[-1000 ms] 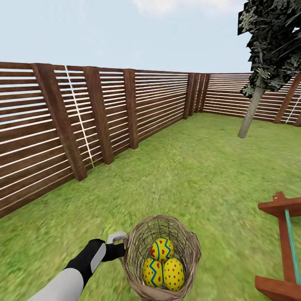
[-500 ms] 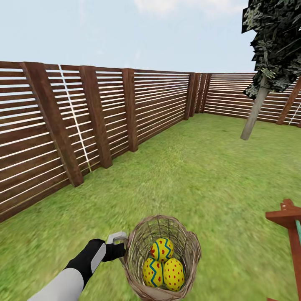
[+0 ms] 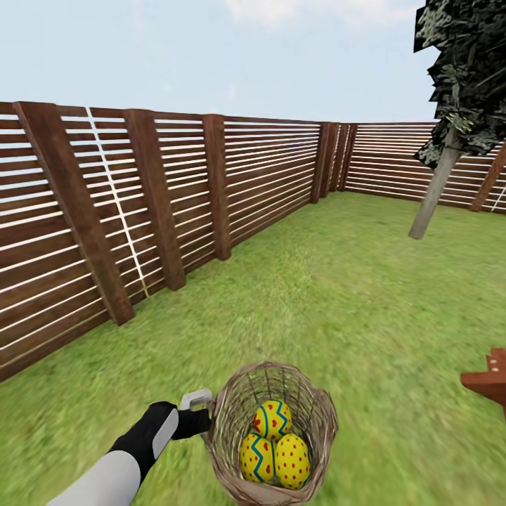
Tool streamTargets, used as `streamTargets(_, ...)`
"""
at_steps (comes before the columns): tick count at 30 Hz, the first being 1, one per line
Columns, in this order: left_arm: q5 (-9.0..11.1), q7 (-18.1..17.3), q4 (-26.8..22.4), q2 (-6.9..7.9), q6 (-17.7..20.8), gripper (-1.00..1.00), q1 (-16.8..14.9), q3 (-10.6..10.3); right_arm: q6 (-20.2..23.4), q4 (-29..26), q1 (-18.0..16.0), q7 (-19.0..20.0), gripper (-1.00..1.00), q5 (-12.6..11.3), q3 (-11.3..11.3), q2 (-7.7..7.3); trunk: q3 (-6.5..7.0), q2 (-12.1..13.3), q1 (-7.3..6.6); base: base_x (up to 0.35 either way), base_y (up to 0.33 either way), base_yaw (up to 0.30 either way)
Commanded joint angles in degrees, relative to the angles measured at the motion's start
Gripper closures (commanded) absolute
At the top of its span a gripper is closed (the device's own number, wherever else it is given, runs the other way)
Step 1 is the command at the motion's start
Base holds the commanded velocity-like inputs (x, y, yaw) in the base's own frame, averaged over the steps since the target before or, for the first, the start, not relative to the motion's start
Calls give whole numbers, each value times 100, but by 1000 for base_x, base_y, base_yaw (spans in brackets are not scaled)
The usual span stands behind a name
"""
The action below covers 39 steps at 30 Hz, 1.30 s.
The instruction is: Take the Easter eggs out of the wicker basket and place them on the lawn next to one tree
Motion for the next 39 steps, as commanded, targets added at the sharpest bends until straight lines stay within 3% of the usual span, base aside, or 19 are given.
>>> streamTargets(1,77,-7,-10,-4,41,100,-3,35,-36,20,-8,11,-100,36,-49,-3,-5,-3,3,319,0,0)
streamTargets(14,77,-7,-10,-22,41,100,-3,34,-35,32,-8,54,-100,59,-54,56,-5,-3,3,319,0,-24)
streamTargets(39,77,2,-10,-27,41,100,-3,34,-36,38,-8,56,-100,17,-63,41,-5,-3,3,319,0,-278)
